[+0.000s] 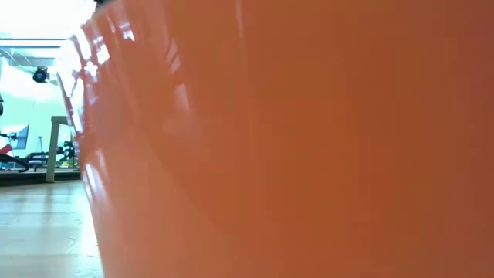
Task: Pick & Place Mini bowls
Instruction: Put the top left orange bowl on the shelf
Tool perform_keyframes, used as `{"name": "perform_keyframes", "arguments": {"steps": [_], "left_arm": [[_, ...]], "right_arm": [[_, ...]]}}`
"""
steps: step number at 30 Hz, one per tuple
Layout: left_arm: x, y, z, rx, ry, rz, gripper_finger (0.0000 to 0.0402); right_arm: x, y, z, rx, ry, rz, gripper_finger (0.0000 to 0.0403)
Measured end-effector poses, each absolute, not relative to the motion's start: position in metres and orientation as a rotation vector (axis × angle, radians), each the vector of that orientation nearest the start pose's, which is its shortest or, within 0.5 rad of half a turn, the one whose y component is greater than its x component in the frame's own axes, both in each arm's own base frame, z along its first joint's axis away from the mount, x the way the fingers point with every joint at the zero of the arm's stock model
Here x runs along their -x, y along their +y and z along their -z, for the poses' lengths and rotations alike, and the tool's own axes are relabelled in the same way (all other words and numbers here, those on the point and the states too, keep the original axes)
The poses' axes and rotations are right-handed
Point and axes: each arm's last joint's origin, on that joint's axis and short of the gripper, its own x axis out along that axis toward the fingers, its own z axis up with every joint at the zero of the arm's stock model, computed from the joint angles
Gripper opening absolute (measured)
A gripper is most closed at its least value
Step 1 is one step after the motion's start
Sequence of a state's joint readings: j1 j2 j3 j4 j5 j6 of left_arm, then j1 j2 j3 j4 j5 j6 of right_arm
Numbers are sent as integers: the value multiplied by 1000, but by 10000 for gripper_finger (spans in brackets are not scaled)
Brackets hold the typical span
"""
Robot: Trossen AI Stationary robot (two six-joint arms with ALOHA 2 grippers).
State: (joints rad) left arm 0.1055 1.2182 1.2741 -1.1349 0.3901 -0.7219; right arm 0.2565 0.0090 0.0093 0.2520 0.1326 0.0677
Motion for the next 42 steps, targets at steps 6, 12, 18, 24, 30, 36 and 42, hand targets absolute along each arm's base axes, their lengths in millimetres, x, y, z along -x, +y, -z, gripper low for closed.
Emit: {"name": "perform_keyframes", "arguments": {"steps": [6,12,18,24,30,36,42], "left_arm": [[-204,15,-375,811,1042,-271,0],[-187,20,-405,731,982,-444,0],[-171,34,-410,692,1001,-664,0],[-163,53,-408,657,1030,-773,0],[-156,78,-406,630,1047,-841,0],[-147,106,-403,581,1099,-884,0],[-144,127,-396,532,1174,-872,0]], "right_arm": [[-92,20,-190,-116,-244,-132,8],[-92,20,-190,-116,-244,-132,8],[-92,20,-190,-116,-244,-132,8],[-92,20,-190,-117,-245,-133,8],[-92,20,-190,-118,-245,-133,8],[-92,20,-190,-117,-245,-133,8],[-92,20,-192,-119,-259,-133,8]]}}
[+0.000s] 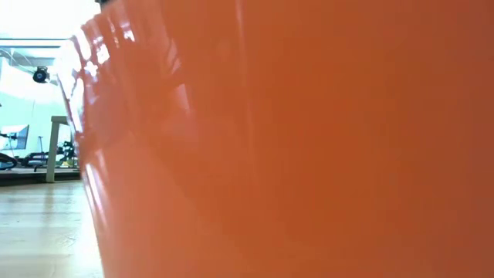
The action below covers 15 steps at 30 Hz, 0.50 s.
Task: Pick & Place Mini bowls
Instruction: Put the top left orange bowl on the shelf
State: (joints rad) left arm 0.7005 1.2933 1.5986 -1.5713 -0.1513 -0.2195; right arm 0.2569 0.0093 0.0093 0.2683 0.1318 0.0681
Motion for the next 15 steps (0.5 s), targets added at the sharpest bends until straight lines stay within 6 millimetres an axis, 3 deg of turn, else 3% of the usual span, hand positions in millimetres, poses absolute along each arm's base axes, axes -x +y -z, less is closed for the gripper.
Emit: {"name": "perform_keyframes", "arguments": {"steps": [15], "left_arm": [[-172,157,-368,450,1373,-757,0]], "right_arm": [[-92,20,-192,-120,-261,-133,8]]}}
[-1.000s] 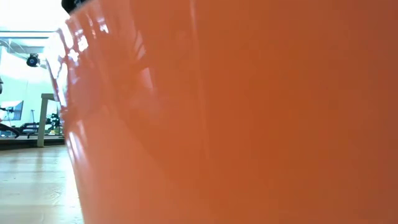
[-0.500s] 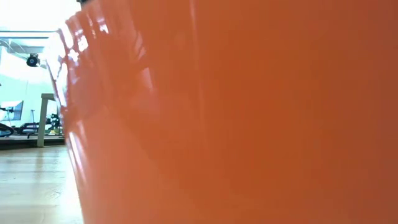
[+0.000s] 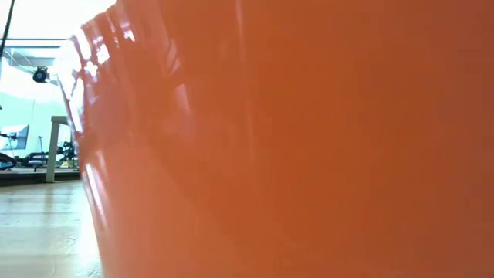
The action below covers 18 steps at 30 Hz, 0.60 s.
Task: Pick & Place Mini bowls
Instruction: Put the top left orange bowl on the shelf
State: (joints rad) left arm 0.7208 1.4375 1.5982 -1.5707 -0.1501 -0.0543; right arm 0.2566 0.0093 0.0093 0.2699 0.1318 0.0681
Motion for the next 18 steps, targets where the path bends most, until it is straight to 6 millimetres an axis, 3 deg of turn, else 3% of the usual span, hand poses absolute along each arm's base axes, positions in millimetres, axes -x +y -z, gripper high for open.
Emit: {"name": "perform_keyframes", "arguments": {"steps": [9,18], "left_arm": [[-186,174,-348,507,1452,-771,0],[-177,177,-316,570,1574,-772,0]], "right_arm": [[-92,20,-192,-129,-263,-135,8],[-92,20,-192,-128,-263,-134,8]]}}
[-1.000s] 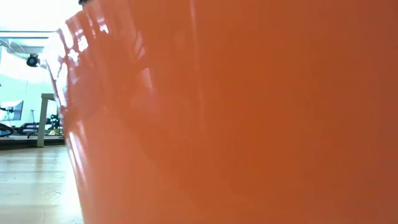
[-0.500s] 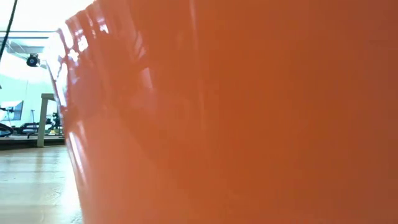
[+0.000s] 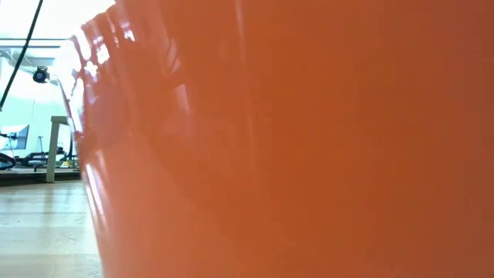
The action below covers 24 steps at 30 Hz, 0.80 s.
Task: Pick & Place Mini bowls
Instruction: Put the top left orange bowl on the shelf
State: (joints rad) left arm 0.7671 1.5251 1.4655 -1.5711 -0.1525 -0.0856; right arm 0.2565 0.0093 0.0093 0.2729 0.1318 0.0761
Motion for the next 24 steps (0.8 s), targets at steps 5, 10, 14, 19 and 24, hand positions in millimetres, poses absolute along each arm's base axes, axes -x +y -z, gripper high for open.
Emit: {"name": "perform_keyframes", "arguments": {"steps": [5,10,14,19,24], "left_arm": [[-171,173,-309,578,1601,-772,0],[-169,170,-311,570,1595,-773,0],[-168,170,-311,563,1599,-764,0],[-168,170,-310,538,1613,-732,2],[-168,170,-310,537,1611,-731,20]], "right_arm": [[-92,20,-192,-128,-263,-134,8],[-92,20,-192,-97,-265,-130,8],[-92,20,-192,-98,-265,-130,8],[-92,20,-192,-98,-265,-130,8],[-92,20,-192,-98,-266,-129,8]]}}
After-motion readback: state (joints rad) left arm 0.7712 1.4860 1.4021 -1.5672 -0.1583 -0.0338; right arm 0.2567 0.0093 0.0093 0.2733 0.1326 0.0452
